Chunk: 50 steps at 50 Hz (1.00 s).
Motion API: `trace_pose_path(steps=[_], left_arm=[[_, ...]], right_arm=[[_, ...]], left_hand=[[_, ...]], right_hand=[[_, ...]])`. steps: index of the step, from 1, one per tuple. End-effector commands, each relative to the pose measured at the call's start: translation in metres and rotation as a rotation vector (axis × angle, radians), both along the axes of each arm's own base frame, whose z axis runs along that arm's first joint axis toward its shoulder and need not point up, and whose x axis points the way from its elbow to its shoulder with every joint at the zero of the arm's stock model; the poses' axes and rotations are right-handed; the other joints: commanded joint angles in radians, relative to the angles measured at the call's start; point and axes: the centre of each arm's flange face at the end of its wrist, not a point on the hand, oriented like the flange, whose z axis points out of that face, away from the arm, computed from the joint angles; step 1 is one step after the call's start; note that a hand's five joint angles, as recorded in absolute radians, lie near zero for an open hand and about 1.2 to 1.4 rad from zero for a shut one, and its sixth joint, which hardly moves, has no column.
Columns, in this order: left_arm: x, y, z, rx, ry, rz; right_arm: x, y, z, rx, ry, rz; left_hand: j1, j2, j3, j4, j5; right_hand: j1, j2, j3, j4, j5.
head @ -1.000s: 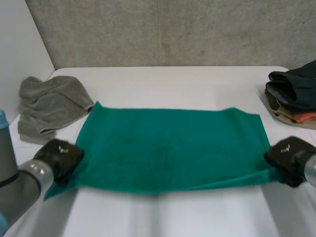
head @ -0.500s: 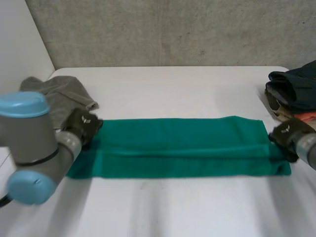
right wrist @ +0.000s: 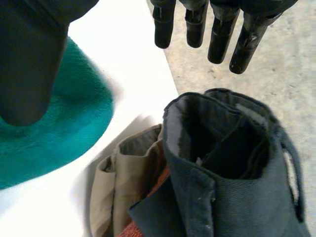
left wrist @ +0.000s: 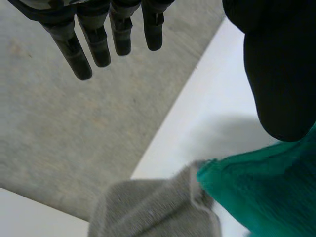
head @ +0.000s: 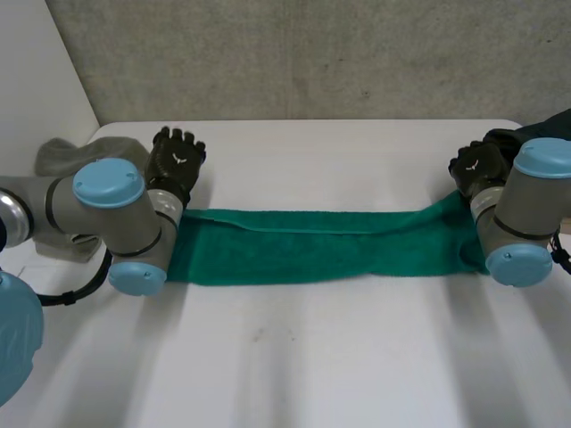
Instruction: Fold the laundry.
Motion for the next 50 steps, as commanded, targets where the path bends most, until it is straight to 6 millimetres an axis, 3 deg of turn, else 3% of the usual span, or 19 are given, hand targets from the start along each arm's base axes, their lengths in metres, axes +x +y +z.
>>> trace_pose_path(steps=[1, 6, 10, 13, 21, 26, 34, 39, 43, 50], left_arm=[[0.001, 0.025, 0.016, -0.002, 0.008, -0.025], [0.003, 0.037, 0.005, 0.046, -0.013, -0.061], [0.001, 0.034, -0.001, 0.052, -0.020, -0.098], [-0.002, 0.024, -0.009, 0.045, -0.020, -0.112], [-0.005, -0.022, -0.030, -0.009, 0.002, -0.117], [-0.011, -0.046, -0.032, -0.071, 0.022, -0.155], [0.003, -0.088, -0.018, -0.195, 0.061, -0.076], [0.006, -0.087, -0.012, -0.178, 0.120, -0.059], [0.010, -0.073, 0.005, -0.134, 0.176, -0.060], [0.016, -0.028, 0.031, -0.070, 0.205, -0.073]], right_arm=[[-0.001, 0.014, 0.018, 0.010, -0.116, -0.005], [0.003, 0.022, 0.022, 0.061, -0.182, 0.071], [0.003, 0.015, 0.026, 0.081, -0.265, 0.128], [0.005, 0.007, 0.012, 0.124, -0.309, 0.152], [0.012, -0.026, -0.014, 0.105, -0.352, 0.166], [0.015, -0.047, -0.024, 0.061, -0.389, 0.168], [0.017, -0.077, -0.006, -0.147, -0.514, 0.190], [0.015, -0.081, 0.003, -0.208, -0.560, 0.179], [0.014, -0.071, 0.011, -0.182, -0.561, 0.177], [0.005, -0.023, 0.046, -0.045, -0.544, 0.143]], left_hand=[[-0.035, -0.054, -0.061, -0.053, -0.060], [-0.035, -0.054, -0.061, -0.053, -0.060], [-0.035, -0.054, -0.061, -0.053, -0.060], [-0.032, -0.051, -0.058, -0.050, -0.057], [0.009, -0.010, -0.017, -0.009, -0.016], [0.058, 0.040, 0.033, 0.041, 0.034], [0.132, 0.113, 0.106, 0.114, 0.108], [0.141, 0.122, 0.115, 0.123, 0.117], [0.135, 0.116, 0.109, 0.117, 0.111], [0.114, 0.096, 0.089, 0.097, 0.090]], right_hand=[[-0.029, -0.052, -0.048, -0.065, -0.076], [-0.029, -0.052, -0.048, -0.065, -0.076], [-0.029, -0.052, -0.048, -0.065, -0.076], [-0.029, -0.052, -0.048, -0.065, -0.076], [-0.029, -0.052, -0.048, -0.065, -0.076], [-0.029, -0.052, -0.048, -0.065, -0.076], [-0.029, -0.052, -0.048, -0.065, -0.076], [-0.029, -0.052, -0.048, -0.065, -0.076], [-0.029, -0.052, -0.048, -0.065, -0.076], [-0.029, -0.052, -0.048, -0.065, -0.076]])
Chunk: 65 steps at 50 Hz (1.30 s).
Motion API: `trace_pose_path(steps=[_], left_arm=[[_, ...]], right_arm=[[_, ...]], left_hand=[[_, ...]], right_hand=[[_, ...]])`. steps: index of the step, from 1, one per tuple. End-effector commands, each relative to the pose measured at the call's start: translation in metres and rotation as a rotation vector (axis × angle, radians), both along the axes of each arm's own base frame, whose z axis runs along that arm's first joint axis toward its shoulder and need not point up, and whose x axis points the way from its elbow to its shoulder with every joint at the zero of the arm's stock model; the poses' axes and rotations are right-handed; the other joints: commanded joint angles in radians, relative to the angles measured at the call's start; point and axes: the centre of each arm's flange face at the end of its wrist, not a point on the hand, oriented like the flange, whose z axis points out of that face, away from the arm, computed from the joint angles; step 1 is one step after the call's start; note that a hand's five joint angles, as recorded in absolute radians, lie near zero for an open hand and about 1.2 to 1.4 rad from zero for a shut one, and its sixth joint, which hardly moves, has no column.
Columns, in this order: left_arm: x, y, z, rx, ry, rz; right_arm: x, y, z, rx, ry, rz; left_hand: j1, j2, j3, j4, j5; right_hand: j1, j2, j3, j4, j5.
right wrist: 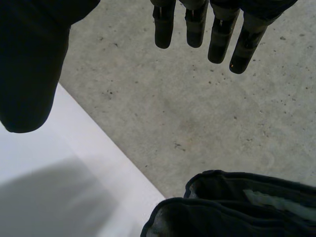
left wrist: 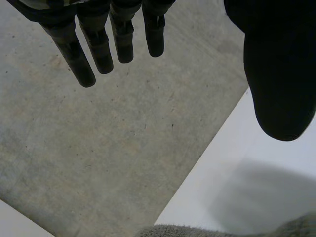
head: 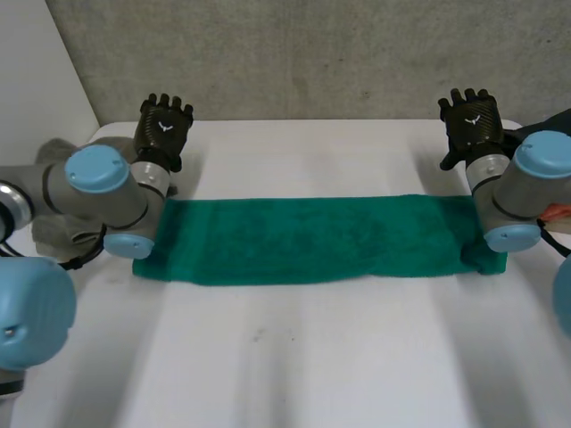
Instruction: Fold the laundry.
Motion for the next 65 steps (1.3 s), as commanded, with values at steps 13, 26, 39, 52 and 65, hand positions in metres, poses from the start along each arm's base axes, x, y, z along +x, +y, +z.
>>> trace_pose_path(steps=[13, 26, 39, 52, 65], left_arm=[[0.018, 0.140, 0.030, 0.218, -0.011, -0.073], [0.022, 0.172, 0.027, 0.296, 0.046, -0.097], [0.023, 0.174, 0.027, 0.301, 0.052, -0.091], [0.030, 0.181, 0.053, 0.246, 0.084, -0.088], [0.044, 0.191, 0.068, 0.218, 0.098, -0.063]], right_arm=[[-0.071, 0.133, 0.027, 0.545, 0.088, -0.103], [-0.089, 0.134, -0.020, 0.553, 0.181, -0.107], [-0.099, 0.114, -0.035, 0.498, 0.195, -0.139], [-0.141, 0.120, -0.009, 0.434, 0.313, -0.199], [-0.143, 0.120, 0.010, 0.370, 0.371, -0.218]], left_hand=[[-0.022, -0.035, -0.033, -0.036, -0.039], [-0.019, -0.032, -0.030, -0.033, -0.036], [-0.019, -0.032, -0.030, -0.033, -0.036], [-0.022, -0.035, -0.033, -0.036, -0.039], [-0.022, -0.035, -0.033, -0.036, -0.039]], right_hand=[[0.163, 0.144, 0.152, 0.130, 0.120], [0.313, 0.295, 0.302, 0.280, 0.270], [1.193, 1.174, 1.182, 1.160, 1.150], [1.193, 1.174, 1.182, 1.160, 1.150], [1.193, 1.174, 1.182, 1.160, 1.150]])
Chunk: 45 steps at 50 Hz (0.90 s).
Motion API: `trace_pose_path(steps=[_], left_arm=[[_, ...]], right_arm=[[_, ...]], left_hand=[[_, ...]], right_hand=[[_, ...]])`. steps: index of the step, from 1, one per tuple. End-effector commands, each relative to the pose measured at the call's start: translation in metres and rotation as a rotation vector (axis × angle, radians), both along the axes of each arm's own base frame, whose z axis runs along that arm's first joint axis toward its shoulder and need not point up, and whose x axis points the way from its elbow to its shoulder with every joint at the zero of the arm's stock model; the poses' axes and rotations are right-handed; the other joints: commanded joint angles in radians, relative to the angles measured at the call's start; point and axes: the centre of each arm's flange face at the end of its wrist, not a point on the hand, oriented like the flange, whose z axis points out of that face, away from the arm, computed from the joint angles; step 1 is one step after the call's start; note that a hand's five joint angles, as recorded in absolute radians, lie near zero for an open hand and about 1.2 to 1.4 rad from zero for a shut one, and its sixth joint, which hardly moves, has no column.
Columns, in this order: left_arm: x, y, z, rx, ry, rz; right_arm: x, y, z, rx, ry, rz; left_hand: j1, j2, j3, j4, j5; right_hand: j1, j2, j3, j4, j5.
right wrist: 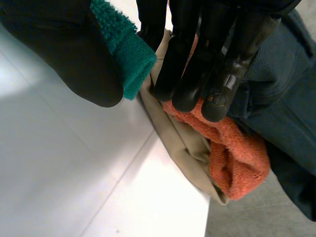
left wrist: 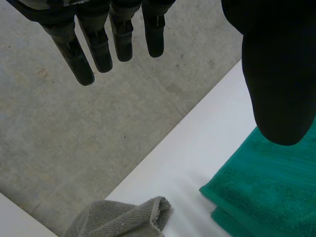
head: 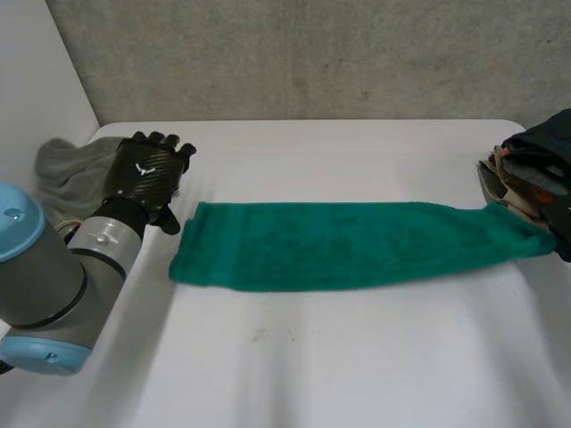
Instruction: Fold the laundry.
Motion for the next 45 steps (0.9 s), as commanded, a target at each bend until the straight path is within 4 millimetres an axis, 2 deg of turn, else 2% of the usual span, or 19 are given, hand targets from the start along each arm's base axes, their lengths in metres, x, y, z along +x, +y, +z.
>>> trace_pose_path(steps=[1, 5, 6, 9, 10, 13, 14, 17, 18, 21, 23, 27, 30, 33, 34, 37, 40, 42, 45], left_arm=[[0.012, 0.001, 0.009, -0.018, 0.007, 0.032], [0.024, -0.004, 0.018, -0.044, 0.017, 0.070], [0.027, -0.006, 0.020, -0.050, 0.019, 0.081], [0.037, -0.010, 0.027, -0.064, 0.028, 0.111], [0.040, -0.011, 0.029, -0.067, 0.034, 0.120], [0.049, -0.013, 0.033, -0.057, 0.068, 0.145], [0.052, -0.014, 0.035, -0.055, 0.080, 0.153], [0.060, -0.016, 0.039, -0.047, 0.128, 0.174], [0.062, -0.016, 0.040, -0.043, 0.144, 0.179], [0.065, -0.018, 0.040, -0.038, 0.159, 0.183], [0.067, -0.020, 0.040, -0.036, 0.161, 0.184], [0.068, -0.020, 0.038, -0.029, 0.158, 0.172], [0.065, -0.021, 0.036, -0.024, 0.156, 0.157], [0.062, -0.021, 0.035, -0.021, 0.155, 0.144], [0.062, -0.022, 0.034, -0.017, 0.154, 0.139], [0.053, -0.023, 0.024, 0.009, 0.144, 0.114], [0.034, -0.019, 0.019, 0.025, 0.140, 0.060], [0.017, -0.013, 0.013, 0.044, 0.134, 0.009], [0.001, -0.006, 0.004, 0.065, 0.121, -0.037]], right_arm=[[0.005, 0.000, 0.017, -0.052, 0.017, 0.011], [0.055, 0.008, 0.042, -0.146, 0.013, 0.141], [0.088, 0.014, 0.054, -0.202, 0.010, 0.230], [0.139, 0.027, 0.071, -0.291, -0.006, 0.364], [0.169, 0.036, 0.076, -0.333, -0.021, 0.442], [0.216, 0.050, 0.075, -0.388, -0.037, 0.559], [0.247, 0.061, 0.075, -0.425, -0.057, 0.638], [0.292, 0.082, 0.073, -0.481, -0.101, 0.760], [0.321, 0.098, 0.066, -0.511, -0.126, 0.847], [0.352, 0.118, 0.049, -0.519, -0.156, 0.968], [0.375, 0.140, 0.025, -0.491, -0.179, 1.105], [0.396, 0.173, -0.011, -0.430, -0.197, 1.262], [0.396, 0.171, -0.019, -0.410, -0.196, 1.204], [0.391, 0.161, -0.007, -0.409, -0.207, 1.074], [0.385, 0.158, 0.006, -0.402, -0.235, 1.001], [0.373, 0.156, 0.021, -0.364, -0.290, 0.920], [0.344, 0.142, 0.032, -0.280, -0.359, 0.790], [0.317, 0.130, 0.031, -0.183, -0.386, 0.696], [0.289, 0.126, 0.026, -0.039, -0.413, 0.606]], left_hand=[[-0.018, -0.014, -0.016, -0.011, 0.000], [-0.018, -0.014, -0.016, -0.011, 0.000], [-0.018, -0.014, -0.016, -0.011, 0.000], [-0.021, -0.017, -0.019, -0.014, -0.003], [-0.021, -0.017, -0.019, -0.014, -0.003], [-0.021, -0.017, -0.019, -0.014, -0.003], [-0.021, -0.017, -0.019, -0.014, -0.003], [-0.021, -0.017, -0.019, -0.014, -0.003], [-0.021, -0.017, -0.019, -0.014, -0.003], [-0.021, -0.017, -0.019, -0.014, -0.003], [-0.021, -0.017, -0.019, -0.014, -0.003], [-0.021, -0.017, -0.019, -0.014, -0.003], [-0.021, -0.017, -0.019, -0.014, -0.003], [-0.021, -0.017, -0.019, -0.014, -0.003], [-0.021, -0.017, -0.019, -0.014, -0.003], [-0.018, -0.014, -0.016, -0.011, 0.000], [-0.015, -0.011, -0.013, -0.008, 0.003], [-0.015, -0.011, -0.013, -0.008, 0.003], [-0.012, -0.008, -0.010, -0.005, 0.006]], right_hand=[[0.412, 0.216, 0.213, 0.208, 0.244], [0.412, 0.216, 0.213, 0.208, 0.244], [0.412, 0.216, 0.213, 0.208, 0.244], [0.412, 0.216, 0.213, 0.208, 0.244], [0.412, 0.216, 0.213, 0.208, 0.244], [0.412, 0.216, 0.213, 0.208, 0.244], [0.412, 0.216, 0.213, 0.208, 0.244], [0.412, 0.216, 0.213, 0.208, 0.244], [0.412, 0.216, 0.213, 0.208, 0.244], [0.412, 0.216, 0.213, 0.208, 0.244], [0.412, 0.216, 0.213, 0.208, 0.244], [0.355, 0.159, 0.156, 0.151, 0.187], [-0.810, -1.005, -1.009, -1.014, -0.978], [-0.810, -1.005, -1.009, -1.014, -0.978], [-0.810, -1.005, -1.009, -1.014, -0.978], [-0.810, -1.005, -1.009, -1.014, -0.978], [-0.810, -1.005, -1.009, -1.014, -0.978], [-0.810, -1.005, -1.009, -1.014, -0.978], [-0.810, -1.005, -1.009, -1.014, -0.978]])
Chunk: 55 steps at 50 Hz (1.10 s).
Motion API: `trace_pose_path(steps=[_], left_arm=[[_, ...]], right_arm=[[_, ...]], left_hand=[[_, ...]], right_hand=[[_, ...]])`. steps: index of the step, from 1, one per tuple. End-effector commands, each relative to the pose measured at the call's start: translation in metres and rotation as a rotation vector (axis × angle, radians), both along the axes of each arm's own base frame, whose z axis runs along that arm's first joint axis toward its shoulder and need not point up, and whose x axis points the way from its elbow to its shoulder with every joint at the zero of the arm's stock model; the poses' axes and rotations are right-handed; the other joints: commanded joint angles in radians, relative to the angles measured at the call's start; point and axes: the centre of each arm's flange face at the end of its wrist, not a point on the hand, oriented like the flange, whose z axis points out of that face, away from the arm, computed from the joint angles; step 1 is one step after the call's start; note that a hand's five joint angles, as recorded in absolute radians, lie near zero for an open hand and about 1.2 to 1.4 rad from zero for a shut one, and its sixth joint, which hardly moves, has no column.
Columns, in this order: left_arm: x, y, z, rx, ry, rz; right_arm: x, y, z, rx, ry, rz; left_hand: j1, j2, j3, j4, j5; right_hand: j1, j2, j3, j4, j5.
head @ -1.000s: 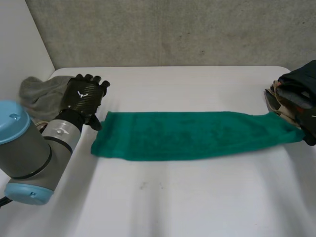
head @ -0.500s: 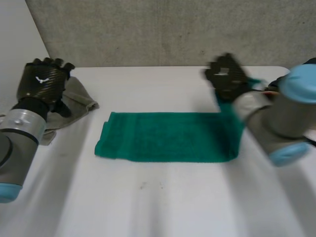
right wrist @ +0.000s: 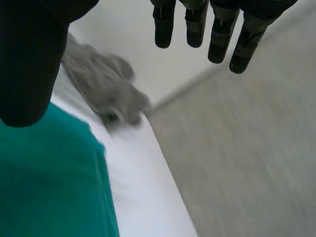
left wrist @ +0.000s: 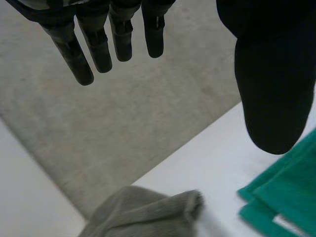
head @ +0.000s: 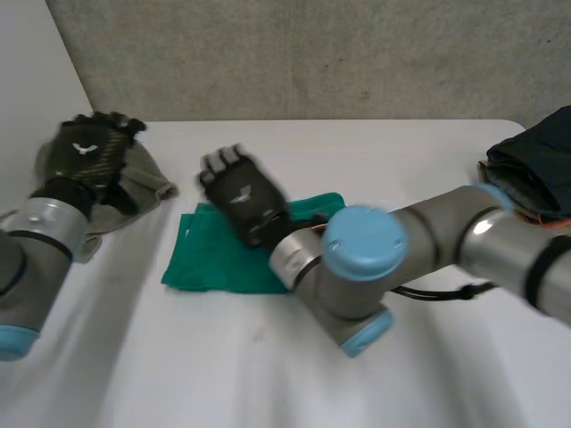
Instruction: Fold the laundry.
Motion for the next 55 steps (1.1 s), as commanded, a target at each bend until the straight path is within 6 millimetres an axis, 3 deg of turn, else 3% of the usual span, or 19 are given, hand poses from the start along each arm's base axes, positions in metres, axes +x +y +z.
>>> trace_pose_path(steps=[1, 8, 15, 18, 19, 24, 27, 31, 36, 39, 42, 44, 49, 52, 55], left_arm=[[-0.060, 0.018, -0.030, 0.070, -0.028, -0.179], [-0.076, 0.024, -0.044, 0.102, -0.039, -0.223], [-0.086, 0.030, -0.038, 0.084, -0.032, -0.257], [-0.087, 0.032, -0.036, 0.079, -0.031, -0.259], [-0.087, 0.032, -0.035, 0.078, -0.031, -0.262], [-0.091, 0.038, -0.033, 0.073, -0.030, -0.277], [-0.092, 0.038, -0.029, 0.063, -0.027, -0.278], [-0.092, 0.040, -0.021, 0.039, -0.019, -0.281], [-0.092, 0.042, -0.013, 0.021, -0.011, -0.285], [-0.092, 0.043, -0.012, 0.018, -0.010, -0.286], [-0.093, 0.045, -0.013, 0.021, -0.011, -0.288], [-0.094, 0.045, -0.012, 0.021, -0.010, -0.276], [-0.092, 0.045, -0.009, 0.015, 0.000, -0.228], [-0.092, 0.046, -0.004, 0.002, 0.011, -0.203], [-0.091, 0.047, -0.001, -0.001, 0.016, -0.185]], right_arm=[[-0.098, -0.035, 0.020, 0.445, -0.019, -0.363], [-0.136, -0.046, -0.010, 0.614, 0.076, -0.485], [-0.144, -0.053, -0.033, 0.654, 0.108, -0.518], [-0.147, -0.056, -0.038, 0.660, 0.115, -0.536], [-0.149, -0.056, -0.038, 0.659, 0.115, -0.540], [-0.176, -0.062, -0.042, 0.680, 0.114, -0.632], [-0.188, -0.060, -0.026, 0.651, 0.080, -0.650], [-0.221, -0.059, -0.010, 0.628, 0.069, -0.723], [-0.264, -0.060, -0.014, 0.587, 0.169, -0.833], [-0.274, -0.063, -0.008, 0.511, 0.228, -0.859], [-0.271, -0.065, 0.008, 0.432, 0.234, -0.843], [-0.256, -0.065, 0.023, 0.349, 0.210, -0.784], [-0.189, -0.038, 0.048, 0.194, 0.125, -0.506], [-0.148, -0.008, 0.047, 0.134, 0.099, -0.307], [-0.120, 0.020, 0.021, 0.153, 0.147, -0.168]], left_hand=[[-0.012, -0.003, -0.010, -0.001, 0.006], [-0.009, 0.000, -0.007, 0.002, 0.009], [-0.006, 0.003, -0.004, 0.005, 0.012], [-0.006, 0.003, -0.004, 0.005, 0.012], [-0.006, 0.003, -0.004, 0.005, 0.012], [-0.003, 0.005, -0.002, 0.008, 0.014], [-0.003, 0.005, -0.002, 0.008, 0.014], [-0.006, 0.003, -0.004, 0.005, 0.012], [-0.006, 0.003, -0.004, 0.005, 0.012], [-0.006, 0.003, -0.004, 0.005, 0.012], [-0.006, 0.003, -0.004, 0.005, 0.012], [-0.003, 0.005, -0.002, 0.008, 0.014], [-0.003, 0.005, -0.002, 0.008, 0.014], [-0.003, 0.005, -0.002, 0.008, 0.014], [-0.003, 0.005, -0.002, 0.008, 0.014]], right_hand=[[-0.026, -0.046, -0.038, -0.060, -0.070], [0.078, 0.058, 0.066, 0.044, 0.034], [0.422, 0.402, 0.409, 0.387, 0.377], [1.162, 1.142, 1.150, 1.128, 1.118], [1.196, 1.176, 1.183, 1.161, 1.151], [1.196, 1.176, 1.183, 1.162, 1.152], [1.196, 1.176, 1.183, 1.162, 1.152], [1.196, 1.176, 1.183, 1.162, 1.152], [1.196, 1.176, 1.183, 1.162, 1.152], [1.196, 1.176, 1.183, 1.162, 1.152], [1.196, 1.176, 1.183, 1.162, 1.152], [1.196, 1.176, 1.183, 1.162, 1.152], [1.196, 1.176, 1.183, 1.162, 1.152], [1.196, 1.176, 1.183, 1.162, 1.152], [1.196, 1.176, 1.183, 1.162, 1.152]])
